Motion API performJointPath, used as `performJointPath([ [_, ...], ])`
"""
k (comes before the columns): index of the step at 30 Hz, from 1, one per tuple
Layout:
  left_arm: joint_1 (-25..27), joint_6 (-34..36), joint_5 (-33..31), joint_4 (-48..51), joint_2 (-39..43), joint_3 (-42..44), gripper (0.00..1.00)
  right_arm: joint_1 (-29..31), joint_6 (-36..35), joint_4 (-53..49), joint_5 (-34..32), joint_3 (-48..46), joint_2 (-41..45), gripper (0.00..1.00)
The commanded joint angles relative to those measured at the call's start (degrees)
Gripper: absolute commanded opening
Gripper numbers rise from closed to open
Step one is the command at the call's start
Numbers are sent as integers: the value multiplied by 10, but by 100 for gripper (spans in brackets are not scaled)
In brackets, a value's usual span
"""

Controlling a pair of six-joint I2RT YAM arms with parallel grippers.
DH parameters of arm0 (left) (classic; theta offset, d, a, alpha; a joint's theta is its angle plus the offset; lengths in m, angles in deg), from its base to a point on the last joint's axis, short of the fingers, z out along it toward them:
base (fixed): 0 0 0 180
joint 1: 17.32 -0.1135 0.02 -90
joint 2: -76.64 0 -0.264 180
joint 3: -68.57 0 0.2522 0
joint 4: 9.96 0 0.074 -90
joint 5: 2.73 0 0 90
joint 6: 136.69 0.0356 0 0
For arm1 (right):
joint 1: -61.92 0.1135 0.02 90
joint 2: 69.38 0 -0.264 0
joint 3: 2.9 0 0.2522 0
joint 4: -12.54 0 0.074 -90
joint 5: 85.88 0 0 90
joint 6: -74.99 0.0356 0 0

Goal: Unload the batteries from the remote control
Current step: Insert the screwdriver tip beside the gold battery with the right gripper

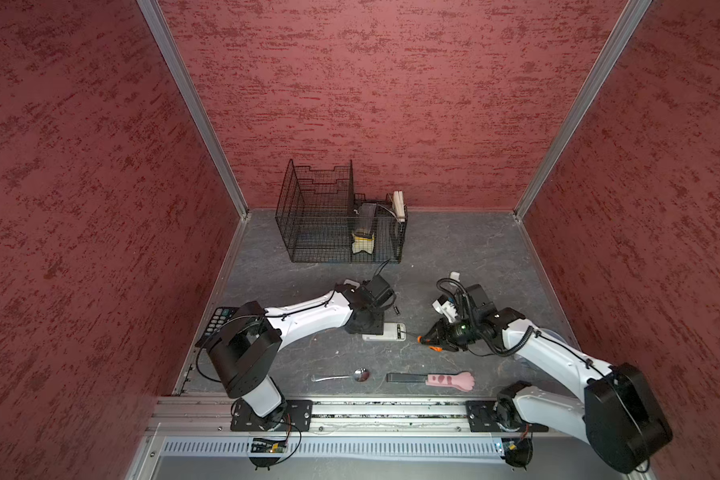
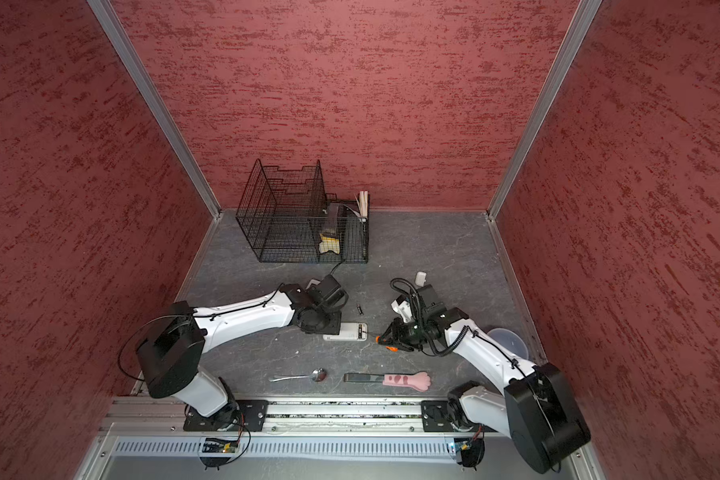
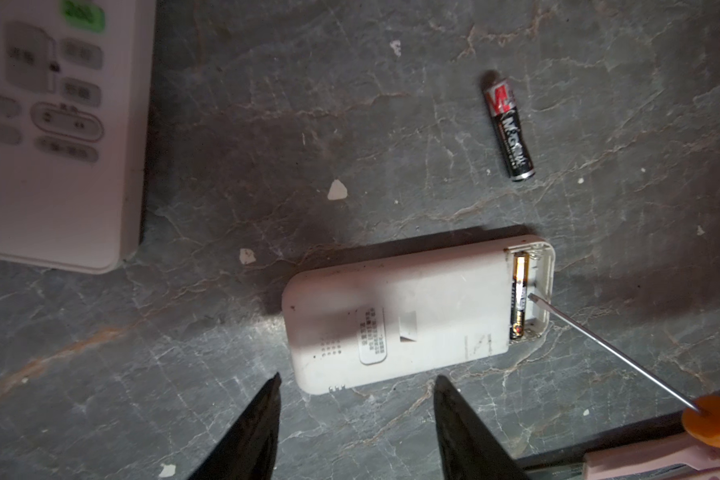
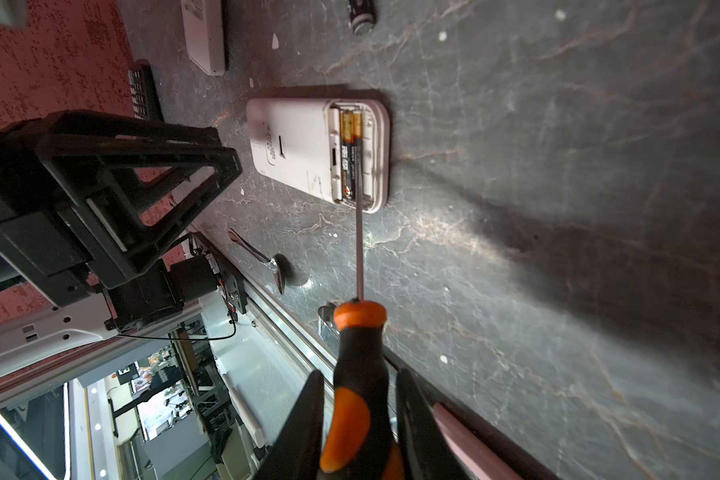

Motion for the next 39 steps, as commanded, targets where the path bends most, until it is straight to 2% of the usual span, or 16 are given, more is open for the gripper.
performJointPath([
  [1, -2, -12, 9, -12, 1, 9, 56, -4, -22, 16, 14, 12, -5, 0],
  [19, -1, -18, -6, -7, -34, 13, 48, -4, -30, 28, 34, 3, -8, 0],
  [26, 7, -20, -25, 1, -45, 9, 52, -4, -36, 29, 39, 0, -9, 0],
  [39, 5, -14, -26, -16, -75, -6, 52, -5, -46, 24, 43, -5, -13, 0],
])
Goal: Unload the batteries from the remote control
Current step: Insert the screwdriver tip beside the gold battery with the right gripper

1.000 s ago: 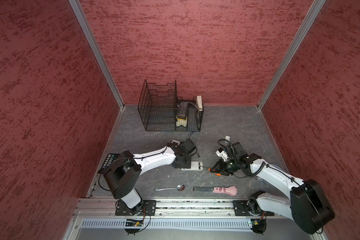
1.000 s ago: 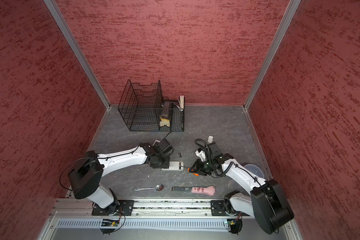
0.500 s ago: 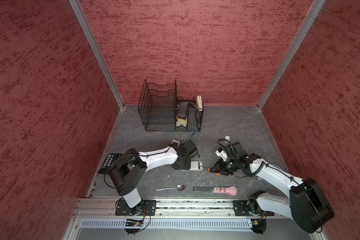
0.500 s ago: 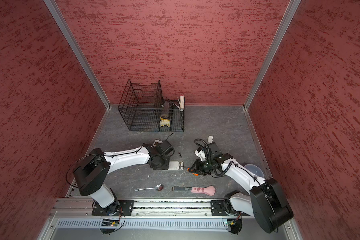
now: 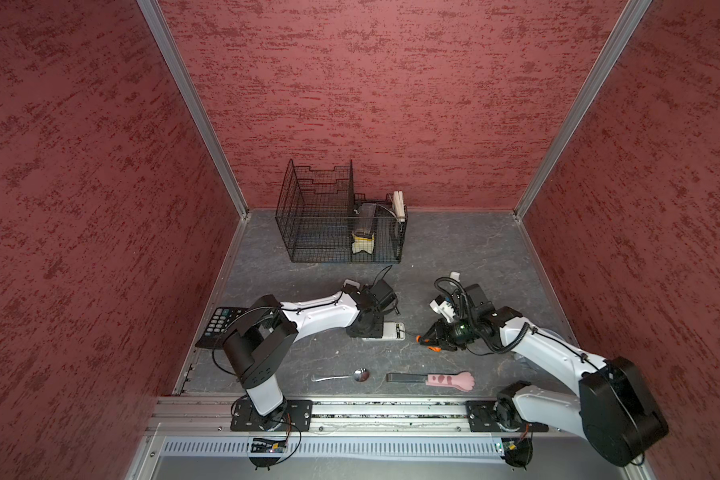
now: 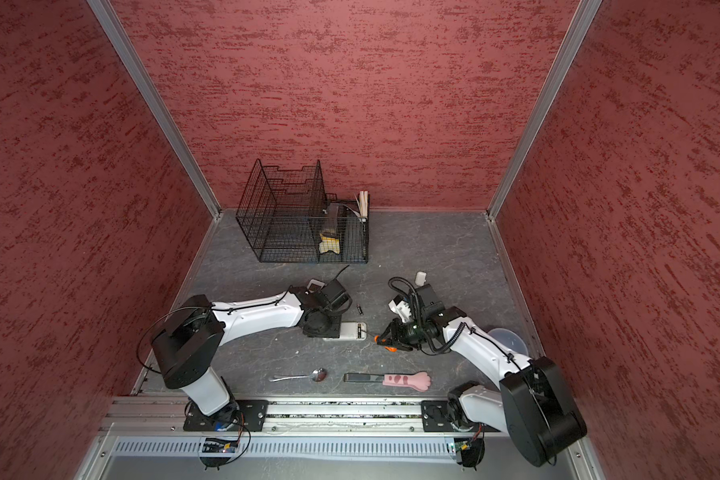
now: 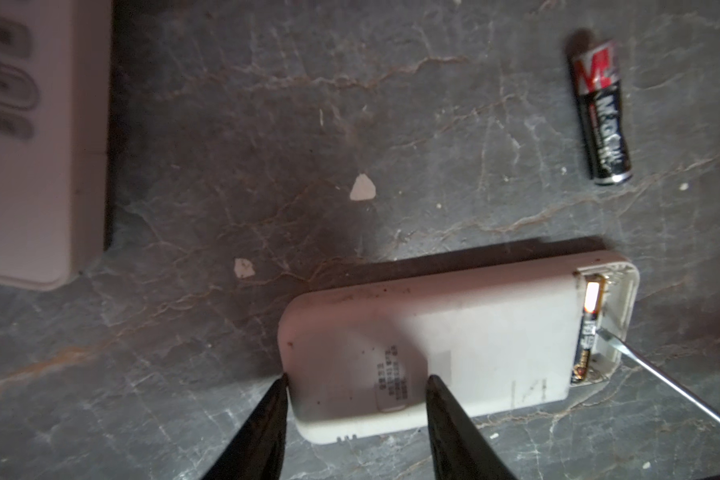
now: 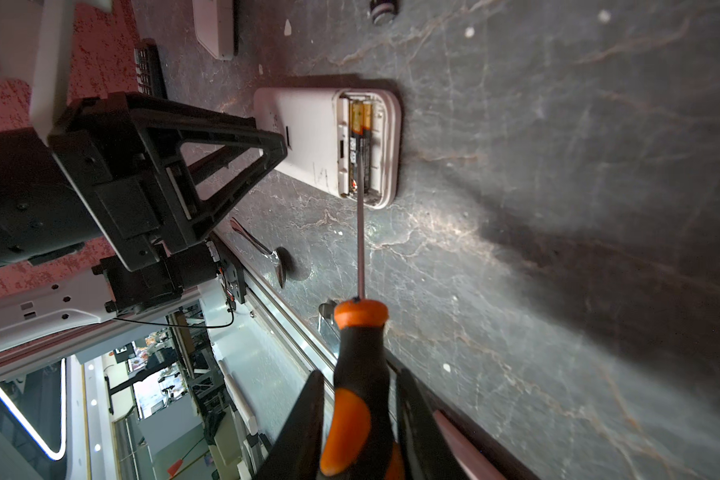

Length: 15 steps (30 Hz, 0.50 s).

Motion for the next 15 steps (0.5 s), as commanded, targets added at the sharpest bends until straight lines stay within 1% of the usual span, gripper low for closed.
performJointPath([
  [1, -1, 2, -14, -5, -24, -4, 52, -4, -15, 11, 21, -4, 0, 0],
  [9, -8, 11, -20, -3, -26, -10, 53, -4, -8, -10, 0, 1, 4, 0],
  [15, -14, 17, -24, -1, -19, -14, 58, -3, 6, -22, -30, 4, 28, 0],
])
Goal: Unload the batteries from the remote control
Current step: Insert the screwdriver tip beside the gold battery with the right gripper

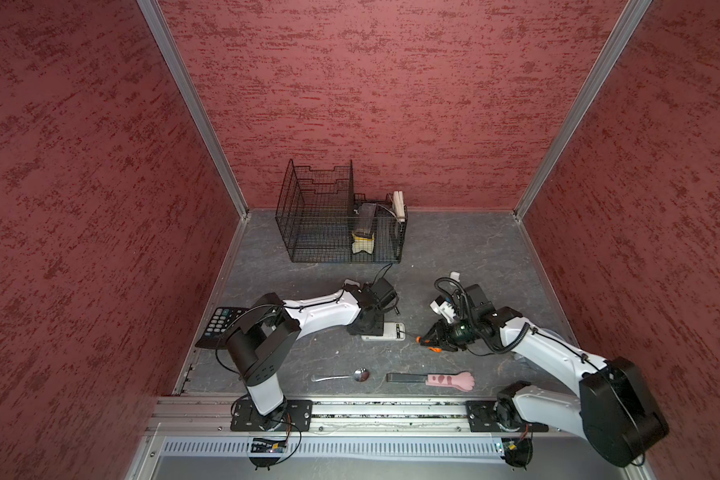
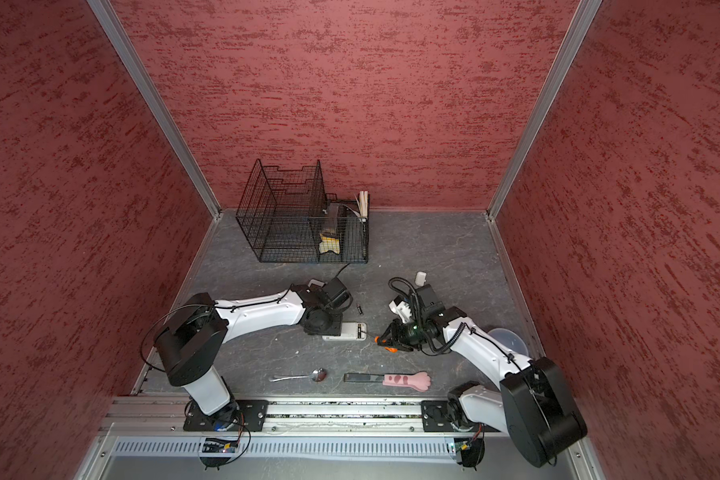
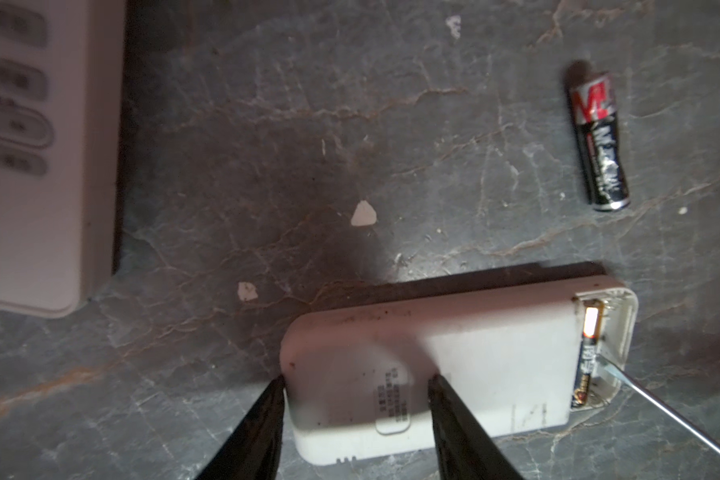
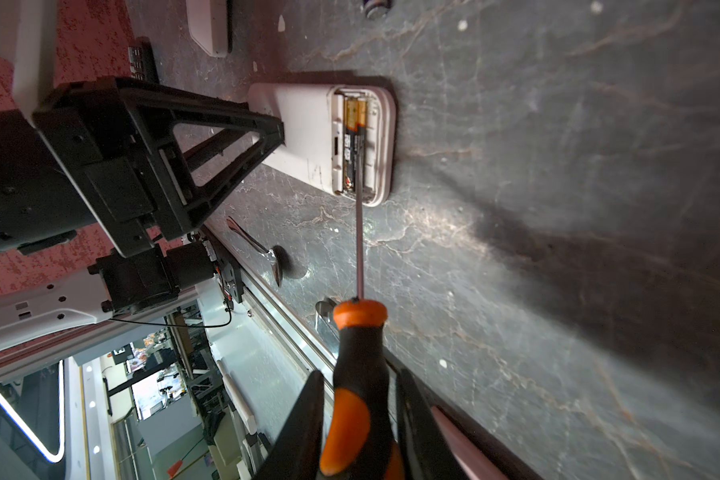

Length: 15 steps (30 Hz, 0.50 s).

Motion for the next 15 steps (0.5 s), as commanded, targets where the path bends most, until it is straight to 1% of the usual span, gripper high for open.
performJointPath([
  [1, -7, 10, -16, 1, -7, -5, 59, -4, 8, -8, -23, 5, 27, 0],
  [5, -11, 13, -18, 8, 11, -6, 60, -3, 17, -1, -29, 2, 33, 0],
  [15, -22, 7, -13, 16, 53, 7, 64, -2, 17, 29, -4, -14, 9, 0],
])
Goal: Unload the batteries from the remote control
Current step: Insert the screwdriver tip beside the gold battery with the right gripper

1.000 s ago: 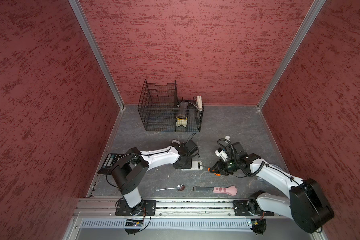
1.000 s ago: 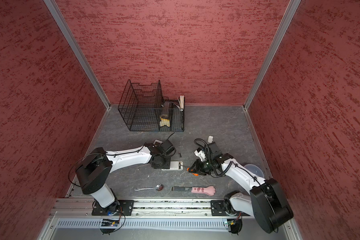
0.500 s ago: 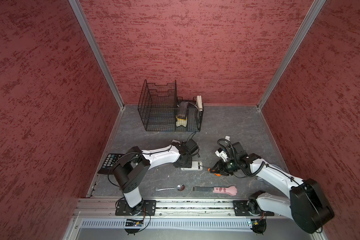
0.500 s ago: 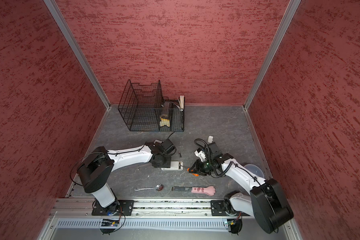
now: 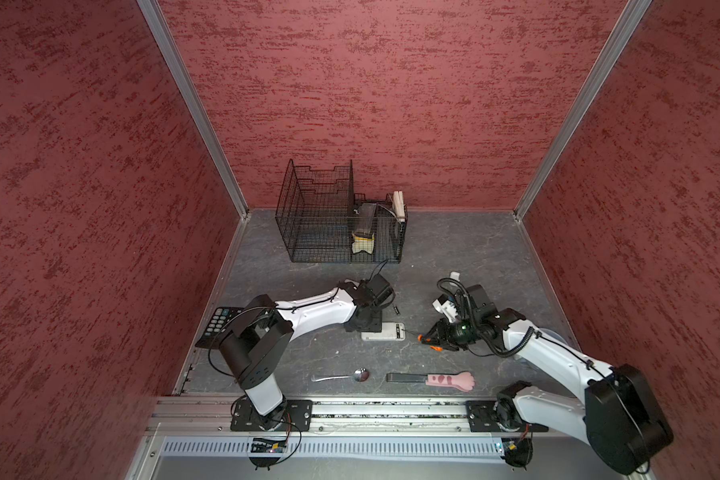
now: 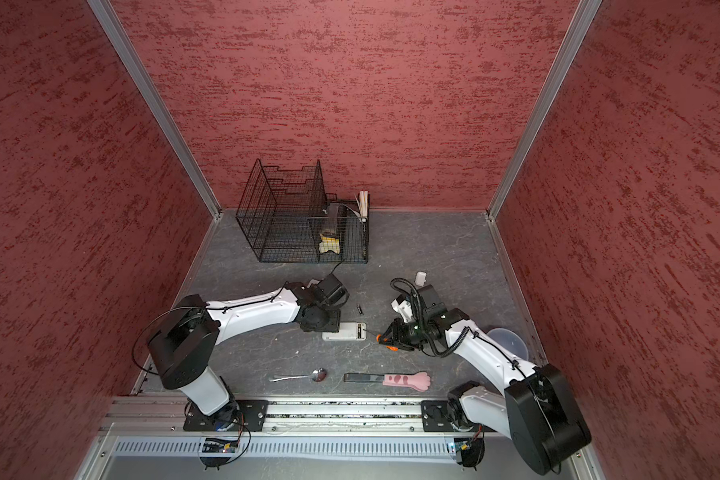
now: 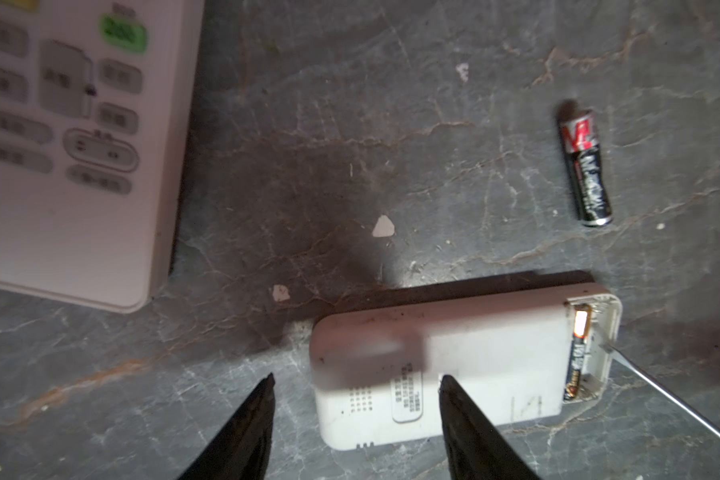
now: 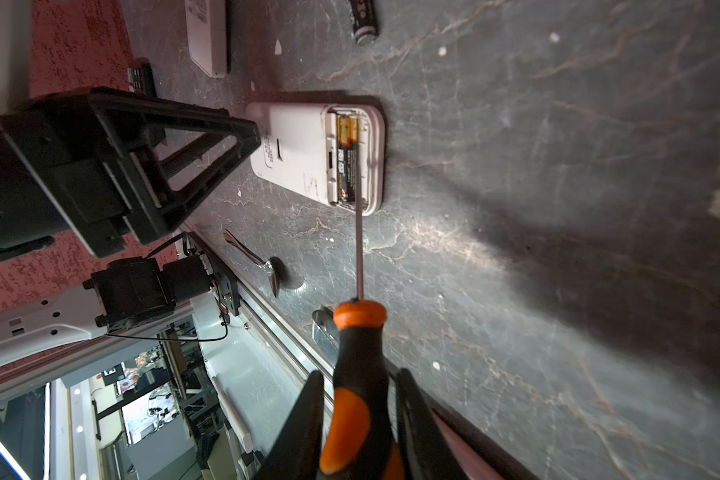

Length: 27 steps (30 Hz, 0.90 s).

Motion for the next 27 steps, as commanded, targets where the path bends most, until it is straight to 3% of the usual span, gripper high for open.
performJointPath([
  [1, -7, 0, -4, 3, 21, 9, 64, -3, 1, 19, 13, -8, -4, 0],
  [27, -12, -1, 22, -42, 14, 46, 64, 62, 32, 53, 34, 7, -27, 0],
])
